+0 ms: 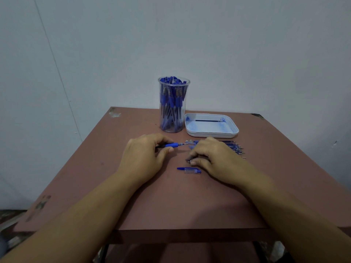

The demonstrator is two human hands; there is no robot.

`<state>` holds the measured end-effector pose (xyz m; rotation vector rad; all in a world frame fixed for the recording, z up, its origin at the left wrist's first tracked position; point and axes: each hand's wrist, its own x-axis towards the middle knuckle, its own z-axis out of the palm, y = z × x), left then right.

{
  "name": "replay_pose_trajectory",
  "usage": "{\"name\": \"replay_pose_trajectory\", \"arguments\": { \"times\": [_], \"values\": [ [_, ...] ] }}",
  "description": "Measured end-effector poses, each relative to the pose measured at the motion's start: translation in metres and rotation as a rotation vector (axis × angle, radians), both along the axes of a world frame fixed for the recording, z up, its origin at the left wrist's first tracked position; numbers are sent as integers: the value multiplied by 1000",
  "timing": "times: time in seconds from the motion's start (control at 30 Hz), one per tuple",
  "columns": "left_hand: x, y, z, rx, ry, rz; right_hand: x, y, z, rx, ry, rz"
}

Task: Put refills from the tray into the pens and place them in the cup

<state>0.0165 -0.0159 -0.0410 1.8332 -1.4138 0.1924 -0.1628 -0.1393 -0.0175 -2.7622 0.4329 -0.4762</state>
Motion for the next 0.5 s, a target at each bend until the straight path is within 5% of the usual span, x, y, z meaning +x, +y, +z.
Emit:
{"name": "replay_pose_trajectory", "arguments": {
  "times": [0.17,0.33,0.5],
  "values": [
    [0,-1,-1,12,6,-21,7,1,-1,-23,93,45],
    [-1,-1,-1,19,12,-61,0,0,3,-16,-245,-54],
    [-2,-2,-3,32,23,-126,4,3,0,144,-268,-90]
  ]
}}
